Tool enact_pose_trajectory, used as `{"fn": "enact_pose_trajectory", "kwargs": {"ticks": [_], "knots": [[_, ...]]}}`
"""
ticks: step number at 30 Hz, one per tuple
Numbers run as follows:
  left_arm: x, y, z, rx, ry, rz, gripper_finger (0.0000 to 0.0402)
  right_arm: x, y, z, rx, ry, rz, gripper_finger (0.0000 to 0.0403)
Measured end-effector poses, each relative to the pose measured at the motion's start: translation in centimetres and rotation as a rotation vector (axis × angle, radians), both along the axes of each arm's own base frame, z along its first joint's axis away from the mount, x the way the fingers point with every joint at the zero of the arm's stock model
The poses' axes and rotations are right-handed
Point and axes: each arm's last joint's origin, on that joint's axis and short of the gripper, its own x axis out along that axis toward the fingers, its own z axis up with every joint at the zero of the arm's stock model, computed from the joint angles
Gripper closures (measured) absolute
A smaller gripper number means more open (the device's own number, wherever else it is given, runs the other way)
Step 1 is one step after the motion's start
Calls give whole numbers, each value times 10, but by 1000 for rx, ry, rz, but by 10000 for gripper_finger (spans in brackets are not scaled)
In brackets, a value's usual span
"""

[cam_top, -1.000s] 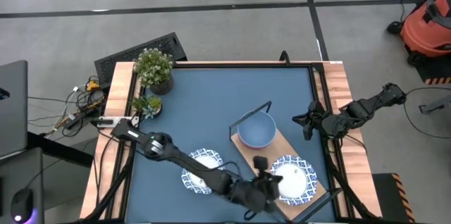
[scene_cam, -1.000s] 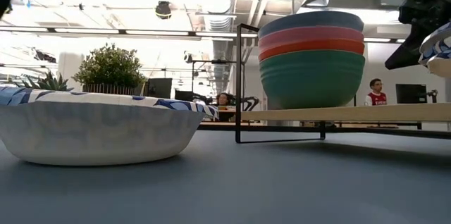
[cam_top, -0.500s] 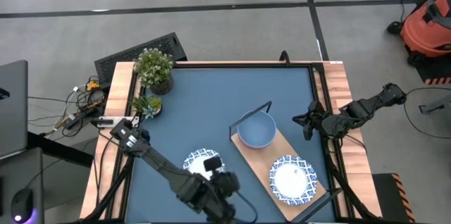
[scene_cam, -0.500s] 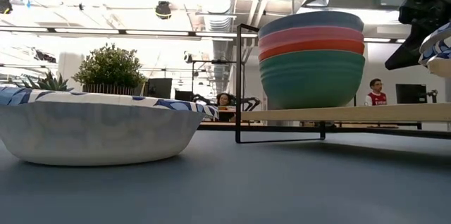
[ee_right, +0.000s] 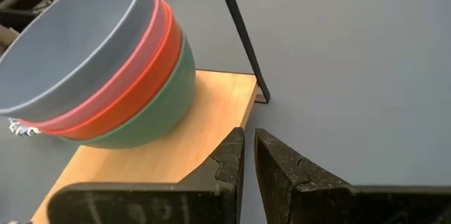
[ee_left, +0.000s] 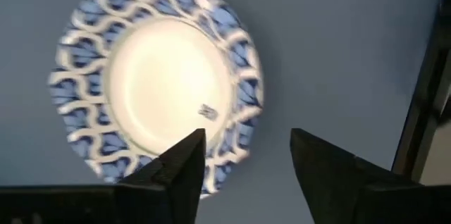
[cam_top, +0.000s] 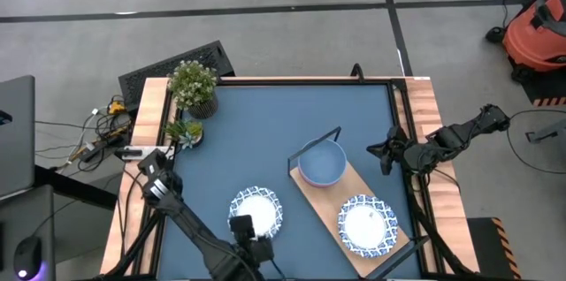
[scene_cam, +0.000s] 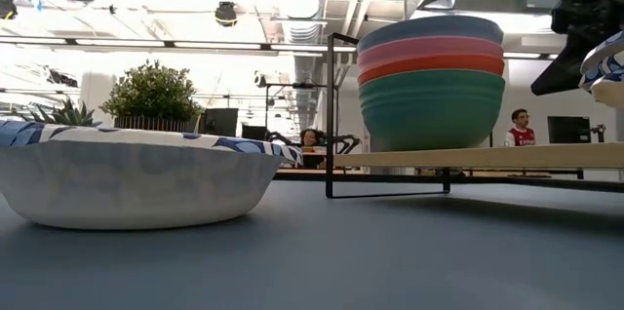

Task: Place and stack bowls onto a shelf
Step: Stack the white bowl on top of the white bowl on the shelf

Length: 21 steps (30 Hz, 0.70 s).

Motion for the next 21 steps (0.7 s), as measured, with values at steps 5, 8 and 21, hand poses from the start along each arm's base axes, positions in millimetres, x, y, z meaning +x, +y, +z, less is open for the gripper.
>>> {"fn": "enact_pose_trajectory", "kwargs": {"ticks": [5, 8, 21], "knots": [[-13, -11, -17, 17, 33, -41, 192, 0, 0, 0, 13, -10, -20, 340], [-17, -13, -24, 28, 37, -53, 191, 0, 0, 0, 25, -15, -29, 340], [-15, -4, -53, 45, 121, -164, 191, 0, 0, 0, 49, -23, -45, 340]]}}
